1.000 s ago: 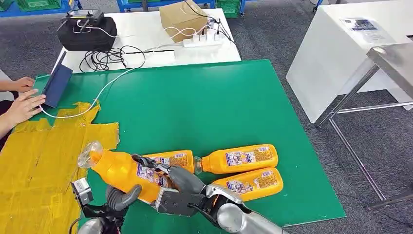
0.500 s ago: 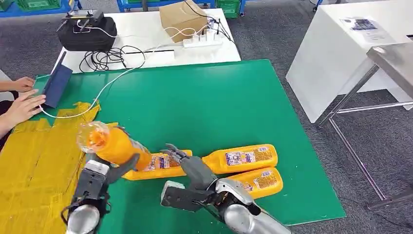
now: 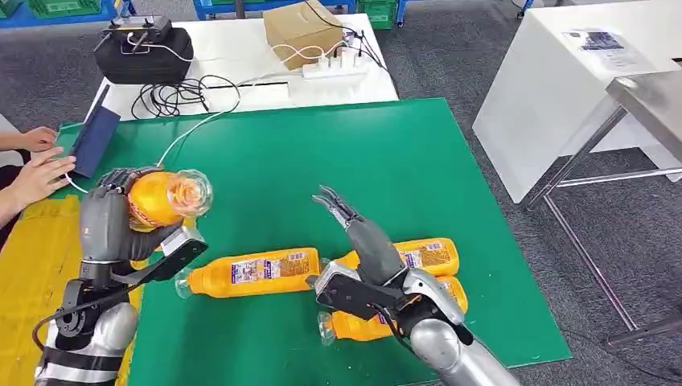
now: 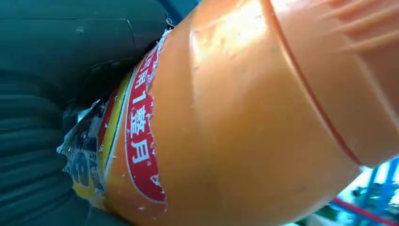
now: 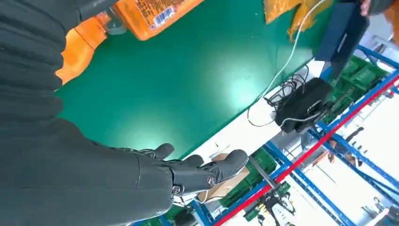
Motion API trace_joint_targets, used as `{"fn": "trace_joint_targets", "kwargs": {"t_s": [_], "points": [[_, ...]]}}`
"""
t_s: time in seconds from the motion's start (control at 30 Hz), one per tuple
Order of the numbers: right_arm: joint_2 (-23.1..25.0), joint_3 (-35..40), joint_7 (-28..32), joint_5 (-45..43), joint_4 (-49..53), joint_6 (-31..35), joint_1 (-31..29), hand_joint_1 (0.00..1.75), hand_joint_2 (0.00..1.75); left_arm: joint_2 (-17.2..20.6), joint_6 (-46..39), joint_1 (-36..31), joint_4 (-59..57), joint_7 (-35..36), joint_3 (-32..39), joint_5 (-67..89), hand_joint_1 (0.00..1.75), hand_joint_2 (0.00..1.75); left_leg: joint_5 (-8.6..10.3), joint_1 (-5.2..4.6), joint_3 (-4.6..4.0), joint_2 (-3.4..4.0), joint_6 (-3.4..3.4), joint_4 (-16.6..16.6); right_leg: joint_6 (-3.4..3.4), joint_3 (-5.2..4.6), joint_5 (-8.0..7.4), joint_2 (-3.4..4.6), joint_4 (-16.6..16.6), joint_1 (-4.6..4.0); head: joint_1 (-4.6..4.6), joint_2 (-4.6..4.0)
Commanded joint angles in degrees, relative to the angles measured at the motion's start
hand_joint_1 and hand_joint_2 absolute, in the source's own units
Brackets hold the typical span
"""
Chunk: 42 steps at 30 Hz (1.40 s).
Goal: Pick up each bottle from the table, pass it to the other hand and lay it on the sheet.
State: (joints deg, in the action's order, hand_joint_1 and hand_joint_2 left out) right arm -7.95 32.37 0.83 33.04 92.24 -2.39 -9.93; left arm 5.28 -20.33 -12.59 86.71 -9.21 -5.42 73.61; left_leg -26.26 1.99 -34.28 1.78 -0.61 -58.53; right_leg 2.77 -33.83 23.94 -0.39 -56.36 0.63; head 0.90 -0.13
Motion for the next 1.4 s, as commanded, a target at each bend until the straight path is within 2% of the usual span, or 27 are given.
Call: {"fn": "trace_joint_targets", "kwargs": {"t_s": [0.03,0.1,0.23,0.4,0.43,0.53,0.83,1.0,1.13,1.17,1.2,1.4], "points": [[-2.02,2.95,-2.48,-0.41,-10.26,-4.60,-8.25,0.00,1.75,6.61,4.02,-17.77,-32.63,10.52,-10.65,14.81,1.75,1.75,0.15,-0.09,0.17,-0.45,0.14,0.13,-0.10,0.23,0.01,-0.31,0.02,0.07,0.00,0.00],[-1.90,4.00,-3.41,-1.93,-12.58,-6.92,-10.07,0.00,1.75,6.75,6.70,-20.79,-39.24,12.15,-11.82,16.16,1.75,1.75,0.18,-0.11,0.25,-0.35,0.15,0.16,-0.12,0.26,-0.04,-0.15,0.02,0.10,0.02,0.00],[-1.18,6.34,-3.93,-2.51,-18.72,-7.98,-13.74,0.00,1.75,6.70,5.21,-25.19,-51.73,12.52,-12.65,16.22,1.75,1.75,0.20,-0.07,0.18,-0.16,0.05,0.11,-0.08,0.16,-0.07,-0.07,-0.04,0.05,0.00,0.00],[-1.27,7.65,-4.25,-2.57,-21.20,-8.41,-14.84,0.00,1.75,6.51,7.36,-26.47,-56.25,11.63,-12.16,15.26,1.75,1.75,0.17,-0.09,0.28,-0.09,0.10,0.12,-0.13,0.19,-0.02,0.10,-0.16,0.07,0.00,0.00],[-1.16,8.13,-4.38,-2.49,-22.58,-8.74,-15.57,0.00,1.75,6.62,7.86,-26.87,-57.43,11.49,-12.57,15.67,1.75,1.75,0.17,-0.03,0.10,-0.07,0.01,0.03,-0.05,0.05,-0.03,0.04,-0.19,0.02,0.00,0.00],[-1.09,8.51,-4.47,-2.35,-24.08,-8.96,-16.30,0.00,1.75,6.64,8.43,-27.20,-58.55,11.21,-12.57,15.57,1.75,1.75,0.17,-0.08,0.67,-0.10,0.03,0.07,-0.09,0.09,0.04,0.08,-0.24,0.07,0.00,0.00],[-1.09,8.51,-4.47,-2.35,-24.08,-8.96,-16.30,0.00,1.75,6.64,8.43,-27.20,-58.55,11.21,-12.57,15.57,1.75,1.75,0.26,-0.03,0.41,-0.13,-0.03,-0.03,-0.02,-0.11,-0.06,-0.01,-0.29,0.02,0.02,0.00],[1.66,10.22,-4.08,-2.56,-32.87,-10.15,-19.85,0.00,1.75,6.16,15.99,-30.45,-63.68,8.88,-13.87,14.32,1.75,1.75,0.26,-0.04,0.45,-0.14,0.00,-0.03,-0.05,-0.08,-0.06,0.01,-0.30,0.02,0.02,0.00],[3.95,10.94,-3.02,-2.23,-38.52,-9.64,-21.39,0.00,1.75,6.20,21.73,-32.17,-65.91,3.18,-13.06,10.63,1.75,1.75,0.28,-0.04,0.49,-0.13,0.00,-0.01,-0.07,-0.06,-0.07,0.04,-0.32,0.03,0.02,0.00],[4.27,11.08,-2.81,-2.21,-39.32,-9.56,-21.60,0.00,1.75,6.23,22.34,-32.24,-65.80,2.09,-13.00,9.88,0.73,1.75,0.28,-0.05,0.51,-0.15,0.01,0.00,-0.08,-0.04,-0.06,0.04,-0.32,0.03,0.02,0.00],[4.78,11.35,-2.40,-2.05,-40.80,-9.22,-21.95,0.00,1.75,6.13,23.10,-32.22,-65.44,-0.21,-12.92,8.07,0.00,1.75,0.30,-0.07,0.57,-0.17,0.03,0.03,-0.10,-0.01,-0.07,0.05,-0.32,0.05,0.00,0.00],[8.21,12.57,-1.18,-1.82,-47.74,-9.16,-24.42,0.00,1.75,5.76,28.81,-33.41,-64.05,-7.62,-14.81,0.38,0.00,1.75,0.30,-0.04,0.44,-0.14,-0.06,-0.01,-0.03,-0.11,-0.07,-0.01,-0.38,0.03,0.00,0.00]]}}
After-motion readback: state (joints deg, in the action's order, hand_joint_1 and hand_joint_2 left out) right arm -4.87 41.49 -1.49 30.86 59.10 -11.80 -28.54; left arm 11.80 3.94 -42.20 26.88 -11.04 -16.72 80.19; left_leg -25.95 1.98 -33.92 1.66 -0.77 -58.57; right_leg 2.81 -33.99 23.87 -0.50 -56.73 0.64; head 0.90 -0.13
